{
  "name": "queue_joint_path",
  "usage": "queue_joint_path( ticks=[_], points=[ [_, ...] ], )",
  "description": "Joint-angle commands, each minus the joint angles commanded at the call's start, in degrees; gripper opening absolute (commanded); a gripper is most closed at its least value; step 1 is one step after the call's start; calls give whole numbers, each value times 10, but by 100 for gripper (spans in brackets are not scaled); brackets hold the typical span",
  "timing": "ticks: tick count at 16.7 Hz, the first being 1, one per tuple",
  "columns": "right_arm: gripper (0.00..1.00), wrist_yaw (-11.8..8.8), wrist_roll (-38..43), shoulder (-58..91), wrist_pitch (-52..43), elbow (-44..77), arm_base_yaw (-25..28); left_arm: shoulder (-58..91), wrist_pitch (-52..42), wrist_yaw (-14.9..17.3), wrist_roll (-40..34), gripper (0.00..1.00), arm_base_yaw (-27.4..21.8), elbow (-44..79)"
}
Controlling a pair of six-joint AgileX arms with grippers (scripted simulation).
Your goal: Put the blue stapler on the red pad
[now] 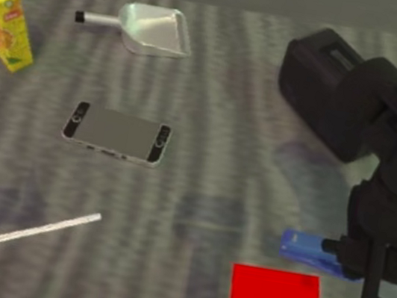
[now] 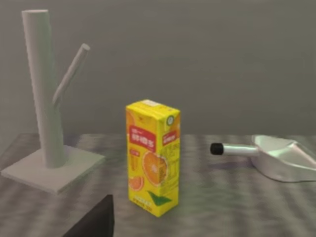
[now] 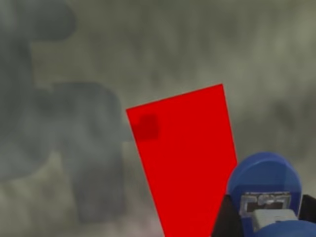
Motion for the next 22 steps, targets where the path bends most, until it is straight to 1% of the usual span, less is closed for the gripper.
queue_joint_path(
  ticks=[3, 6, 13, 15, 20, 22],
  points=[
    [0, 14, -89, -8, 18, 0, 8, 0, 0, 0, 0, 100, 0, 0],
    [0, 21, -127, -12, 27, 1, 12, 0, 0, 0, 0, 100, 0, 0],
    [0, 20, -123, -6, 36, -4, 10, 0, 0, 0, 0, 100, 0, 0],
    [0, 21, -116, 7, 69, -20, 14, 0, 0, 0, 0, 100, 0, 0],
    [0, 21, -100, 65, 201, -88, 37, 0, 0, 0, 0, 100, 0, 0],
    [0, 21, -94, 84, 238, -110, 44, 0, 0, 0, 0, 100, 0, 0]
  ],
)
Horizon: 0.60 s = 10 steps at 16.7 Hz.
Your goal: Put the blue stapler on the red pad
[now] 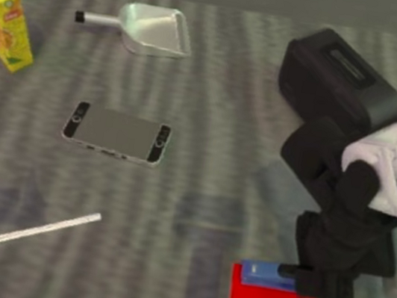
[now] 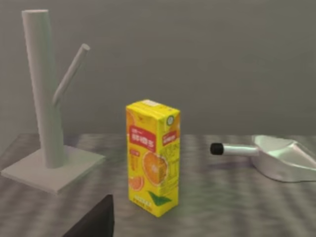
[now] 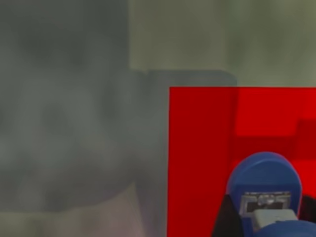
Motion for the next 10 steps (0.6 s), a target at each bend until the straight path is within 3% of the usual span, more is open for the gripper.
queue_joint_path(
  ticks=[5, 10],
  points=[
    [0, 0, 3, 8, 13, -9, 2, 0, 0, 0, 0, 100, 0, 0],
    [38, 0, 3, 8, 13, -9, 2, 0, 0, 0, 0, 100, 0, 0]
  ],
)
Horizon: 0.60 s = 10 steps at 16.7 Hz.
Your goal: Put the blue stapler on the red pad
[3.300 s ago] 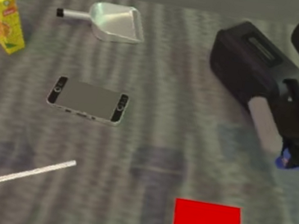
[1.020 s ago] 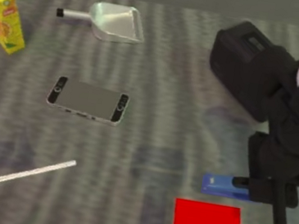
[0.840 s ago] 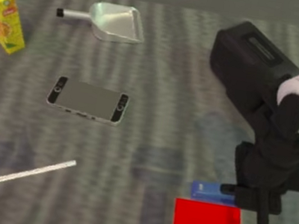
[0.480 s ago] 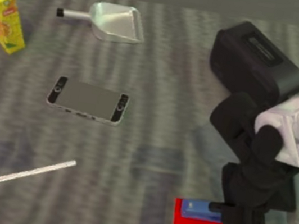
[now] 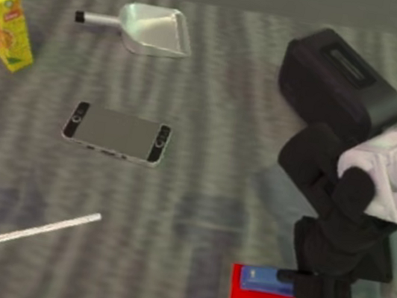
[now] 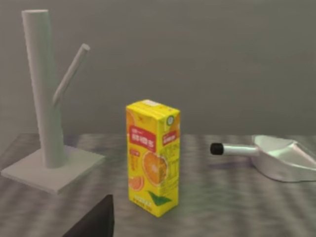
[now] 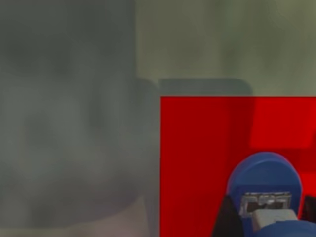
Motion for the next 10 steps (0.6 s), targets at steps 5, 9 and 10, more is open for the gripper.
queue_joint_path(
  ticks=[5, 9, 10],
  points=[
    [75, 0, 0, 0, 0, 0, 0, 0, 0, 0, 0, 100, 0, 0],
    [100, 0, 0, 0, 0, 0, 0, 0, 0, 0, 0, 100, 0, 0],
    [100, 0, 0, 0, 0, 0, 0, 0, 0, 0, 0, 100, 0, 0]
  ],
)
